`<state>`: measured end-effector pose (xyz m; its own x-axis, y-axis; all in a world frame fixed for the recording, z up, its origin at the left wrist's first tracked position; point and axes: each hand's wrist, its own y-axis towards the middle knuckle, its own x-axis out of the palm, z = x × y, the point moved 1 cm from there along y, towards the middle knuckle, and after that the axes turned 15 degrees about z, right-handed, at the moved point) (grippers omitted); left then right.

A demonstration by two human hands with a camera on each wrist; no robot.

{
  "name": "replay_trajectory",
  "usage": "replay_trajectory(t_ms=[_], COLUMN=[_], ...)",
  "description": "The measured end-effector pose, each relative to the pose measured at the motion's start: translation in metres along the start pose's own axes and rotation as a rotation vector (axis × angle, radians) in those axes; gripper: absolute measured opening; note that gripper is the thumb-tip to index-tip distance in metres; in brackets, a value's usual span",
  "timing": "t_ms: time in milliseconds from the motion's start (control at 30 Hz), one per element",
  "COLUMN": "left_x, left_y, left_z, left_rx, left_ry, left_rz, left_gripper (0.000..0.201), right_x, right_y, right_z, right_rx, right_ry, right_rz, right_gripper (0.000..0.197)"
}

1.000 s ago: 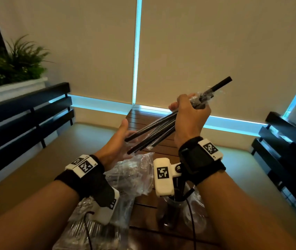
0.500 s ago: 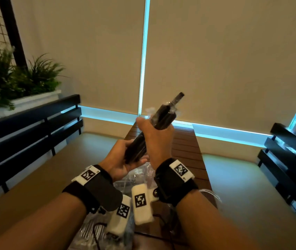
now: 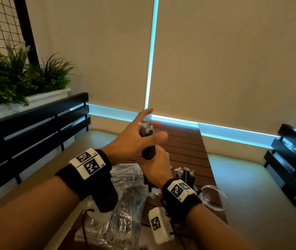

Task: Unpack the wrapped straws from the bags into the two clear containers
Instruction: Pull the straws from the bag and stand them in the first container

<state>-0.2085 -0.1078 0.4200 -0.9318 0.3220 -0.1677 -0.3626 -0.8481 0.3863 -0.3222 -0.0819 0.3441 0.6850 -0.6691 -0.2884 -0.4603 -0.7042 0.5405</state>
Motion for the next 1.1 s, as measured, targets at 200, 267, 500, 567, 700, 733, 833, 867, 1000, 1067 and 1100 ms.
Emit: replay_trajectory(t_ms=[200,267,500,567,700,733,833,867,1000,1067,1100], left_x=[0.032,0.041,0.046,0.049,0.08,0.092,0.119,0.126,0.143,0.141,0.138], left_y=[-0.007,-0.009,-0.007,-0.004,-0.004,-0.006,-0.011,-0.011,-0.012,-0.011,-0.008], left_z=[-0.013,-0.015,-0.042,-0.068,-0.134,-0.147,-0.167,-0.174,-0.195,-0.192,-0.188], left_rx=[0.019,0.022,-0.212,-0.279,-0.278,-0.257,-0.195,-0.188,-0.211,-0.178,-0.14], left_ry=[-0.028,-0.065,-0.247,-0.118,0.335,0.454,0.662,0.689,0.735,0.726,0.691], left_rz=[0.273,0.282,0.005,0.057,-0.024,-0.076,-0.128,-0.133,-0.168,-0.175,-0.138], left_gripper=[0.017,0.016,0.07,0.054,0.015,0.019,0.031,0.033,0.028,0.019,0.016], right_x=[-0.007,-0.011,-0.054,-0.074,-0.096,-0.098,-0.094,-0.091,-0.08,-0.072,-0.068], right_y=[-0.012,-0.014,-0.001,0.01,0.025,0.026,0.024,0.022,0.009,0.002,-0.002], right_z=[-0.002,0.005,0.044,0.055,0.068,0.071,0.088,0.095,0.124,0.139,0.146], right_rx=[0.023,0.053,0.212,0.297,0.324,0.327,0.352,0.364,0.396,0.406,0.395], right_ry=[-0.025,-0.005,0.054,0.103,0.121,0.112,0.054,0.029,-0.072,-0.137,-0.18], right_rz=[0.009,0.037,0.325,0.457,0.577,0.587,0.592,0.579,0.522,0.47,0.437], right_gripper=[0.02,0.023,0.022,0.019,0.013,0.013,0.016,0.016,0.018,0.024,0.031])
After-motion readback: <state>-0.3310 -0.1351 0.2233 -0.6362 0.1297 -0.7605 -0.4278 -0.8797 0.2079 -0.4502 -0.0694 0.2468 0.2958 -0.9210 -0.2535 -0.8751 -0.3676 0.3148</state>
